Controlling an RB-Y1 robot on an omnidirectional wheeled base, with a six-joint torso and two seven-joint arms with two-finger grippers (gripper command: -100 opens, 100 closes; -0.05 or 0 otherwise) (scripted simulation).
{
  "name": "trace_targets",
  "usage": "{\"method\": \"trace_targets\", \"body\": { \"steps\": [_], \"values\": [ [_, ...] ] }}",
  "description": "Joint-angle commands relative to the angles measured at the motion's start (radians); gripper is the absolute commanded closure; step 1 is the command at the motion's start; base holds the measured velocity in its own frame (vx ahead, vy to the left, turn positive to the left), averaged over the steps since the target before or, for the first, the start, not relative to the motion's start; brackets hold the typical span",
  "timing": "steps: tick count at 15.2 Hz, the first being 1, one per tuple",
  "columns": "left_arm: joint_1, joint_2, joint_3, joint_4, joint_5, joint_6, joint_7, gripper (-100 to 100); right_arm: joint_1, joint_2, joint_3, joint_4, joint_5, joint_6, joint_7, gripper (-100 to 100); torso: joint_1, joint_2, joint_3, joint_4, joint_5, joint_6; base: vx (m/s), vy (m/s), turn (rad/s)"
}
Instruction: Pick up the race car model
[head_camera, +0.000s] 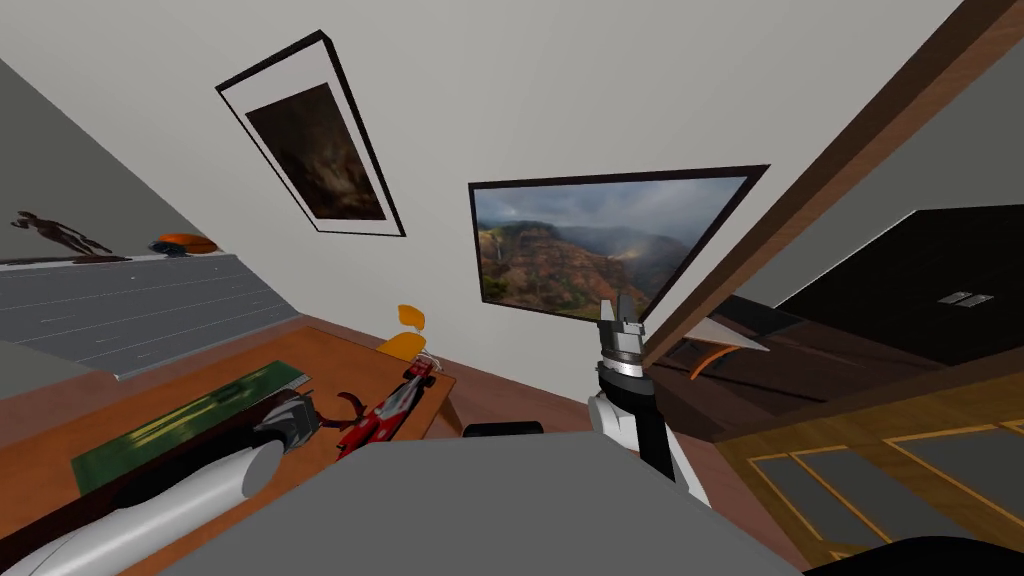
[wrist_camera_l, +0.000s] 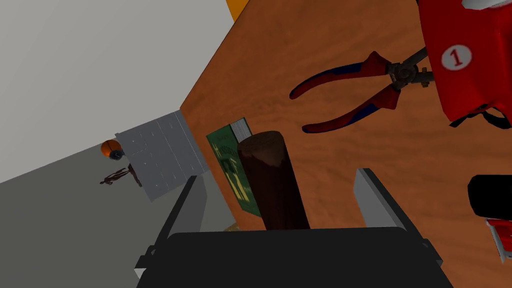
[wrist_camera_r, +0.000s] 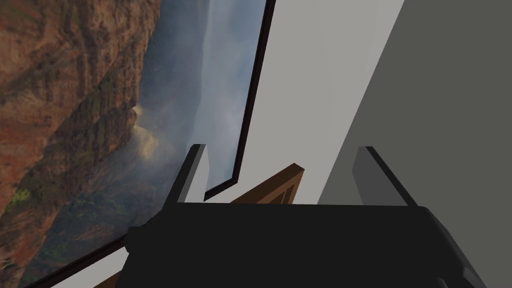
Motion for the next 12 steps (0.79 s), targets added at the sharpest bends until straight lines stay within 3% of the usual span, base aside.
{"method": "trace_targets", "body": {
  "steps": [1,2,4,5,7,8,10,11,12],
  "values": [
    [0.003,-0.002,0.005,-0.006,0.003,0.029,0.003,-100,0.000,0.000,0.000,0.000,0.000,0.000,0.000,0,0.000,0.000,0.000,0.000,0.000,0.000,0.020,0.008,0.016],
    [0.002,-0.011,0.035,0.013,0.017,0.062,0.015,-100,0.000,0.000,0.000,0.000,0.000,0.000,0.000,0,0.000,0.001,0.000,0.000,0.000,0.000,0.028,0.002,-0.190],
    [0.002,-0.011,0.035,0.013,0.017,0.089,0.015,-100,0.000,0.000,0.000,0.000,0.000,0.000,0.000,0,0.000,0.000,0.000,0.000,0.000,0.001,0.032,0.013,-0.146],
    [0.001,-0.021,0.063,0.032,0.031,0.127,0.026,-100,0.000,0.000,0.000,0.000,0.000,0.000,0.000,0,0.000,0.000,0.000,0.000,0.000,0.000,0.042,0.010,-0.174],
    [0.001,-0.021,0.063,0.032,0.031,0.148,0.026,-100,0.000,0.000,0.000,0.000,0.000,0.000,0.000,0,0.000,0.000,0.000,0.000,0.000,0.001,0.035,0.016,-0.140],
    [0.000,-0.031,0.090,0.050,0.044,0.185,0.037,-100,0.000,0.000,0.000,0.000,0.000,0.000,0.000,0,0.000,0.000,0.000,0.000,0.000,0.000,0.033,0.016,-0.167],
    [0.000,-0.031,0.090,0.050,0.044,0.205,0.037,-100,0.000,0.000,0.000,0.000,0.000,0.000,0.000,0,0.000,0.000,0.000,0.000,0.000,0.001,0.032,0.018,-0.139],
    [-0.001,-0.041,0.117,0.068,0.057,0.240,0.047,-100,0.000,0.000,0.000,0.000,0.000,0.000,0.000,0,0.000,0.000,0.000,0.000,0.000,0.000,0.033,0.014,-0.159],
    [-0.001,-0.041,0.117,0.068,0.057,0.260,0.047,-100,0.000,0.000,0.000,0.000,0.000,0.000,0.000,0,0.000,0.000,0.000,0.000,0.000,0.001,0.041,0.018,-0.179]
  ]
}}
